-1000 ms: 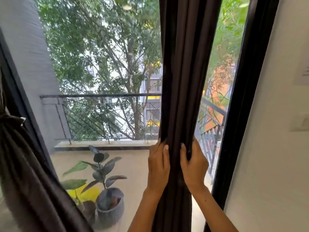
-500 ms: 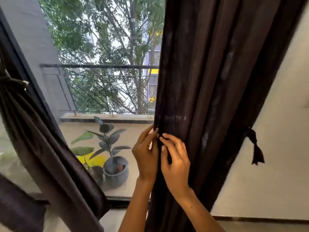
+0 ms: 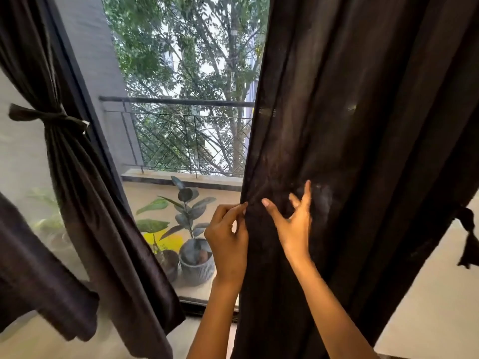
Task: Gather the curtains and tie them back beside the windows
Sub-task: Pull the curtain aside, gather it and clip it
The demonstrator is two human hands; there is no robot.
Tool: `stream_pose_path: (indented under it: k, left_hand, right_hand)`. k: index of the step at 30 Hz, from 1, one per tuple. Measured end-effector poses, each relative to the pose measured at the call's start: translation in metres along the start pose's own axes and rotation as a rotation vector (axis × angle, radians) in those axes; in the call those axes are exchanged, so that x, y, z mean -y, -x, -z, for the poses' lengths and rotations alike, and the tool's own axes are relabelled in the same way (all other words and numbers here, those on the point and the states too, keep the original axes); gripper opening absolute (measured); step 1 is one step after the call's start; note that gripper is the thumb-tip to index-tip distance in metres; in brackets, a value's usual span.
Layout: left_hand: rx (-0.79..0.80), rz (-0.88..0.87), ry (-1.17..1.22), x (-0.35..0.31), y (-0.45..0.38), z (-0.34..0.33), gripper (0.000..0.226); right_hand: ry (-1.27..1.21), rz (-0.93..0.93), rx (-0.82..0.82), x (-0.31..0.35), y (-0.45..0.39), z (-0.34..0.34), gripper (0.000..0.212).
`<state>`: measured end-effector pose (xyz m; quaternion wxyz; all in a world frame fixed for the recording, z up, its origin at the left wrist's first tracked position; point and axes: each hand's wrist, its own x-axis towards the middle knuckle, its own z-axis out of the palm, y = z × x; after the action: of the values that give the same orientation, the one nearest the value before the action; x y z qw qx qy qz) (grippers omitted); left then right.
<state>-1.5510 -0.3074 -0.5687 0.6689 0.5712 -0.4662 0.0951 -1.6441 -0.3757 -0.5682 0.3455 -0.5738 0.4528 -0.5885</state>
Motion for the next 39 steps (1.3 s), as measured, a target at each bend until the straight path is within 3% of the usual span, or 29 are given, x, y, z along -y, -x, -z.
stream_pose_path:
  k: [4,7,11,20,24,25,28,31,33,36,37,39]
  left_hand:
    - [-0.009,0.008,-0.030,0.006,-0.003,0.003,0.024]
    - [-0.010,-0.011,-0.045,0.008,0.000,0.001,0.020]
    - [0.027,-0.011,0.023,0.006,0.007,-0.005,0.022]
    - [0.091,0.095,0.190,0.004,0.006,-0.013,0.018]
    - [0.071,0.167,0.220,0.011,0.000,-0.018,0.015]
    - [0.058,0.168,0.219,0.014,-0.001,-0.019,0.014]
    - [0.028,0.214,0.248,0.021,-0.005,-0.019,0.017]
    - [0.013,0.251,0.278,0.024,-0.006,-0.018,0.014]
    - [0.017,0.231,0.270,0.023,-0.007,-0.018,0.011]
    - [0.002,0.178,0.216,0.021,-0.007,-0.018,0.016]
    - [0.013,0.148,0.195,0.021,-0.006,-0.018,0.015]
    - [0.042,0.080,0.152,0.022,-0.005,-0.018,0.016]
  right_hand:
    - [0.165,0.301,-0.208,-0.001,0.007,-0.008,0.023]
    - [0.223,0.464,-0.210,-0.008,0.026,-0.017,0.007]
    - [0.233,0.504,-0.046,-0.020,0.039,-0.029,0.021]
    - [0.457,0.491,0.046,-0.026,0.033,-0.022,0.022]
    - [0.510,0.580,0.226,-0.029,0.029,-0.013,0.047]
    - [0.457,0.537,0.166,-0.029,0.026,-0.011,0.051]
    - [0.378,0.338,-0.249,-0.024,0.014,-0.004,0.071]
    - [0.181,0.175,-0.256,-0.019,0.000,0.001,0.097]
    - [0.109,0.174,-0.203,-0.017,-0.007,0.000,0.080]
    - [0.292,0.369,-0.271,-0.020,-0.004,-0.007,0.030]
    - [0.331,0.413,-0.290,-0.020,0.001,-0.012,0.021]
    - [0.434,0.452,-0.259,-0.023,0.008,-0.021,0.023]
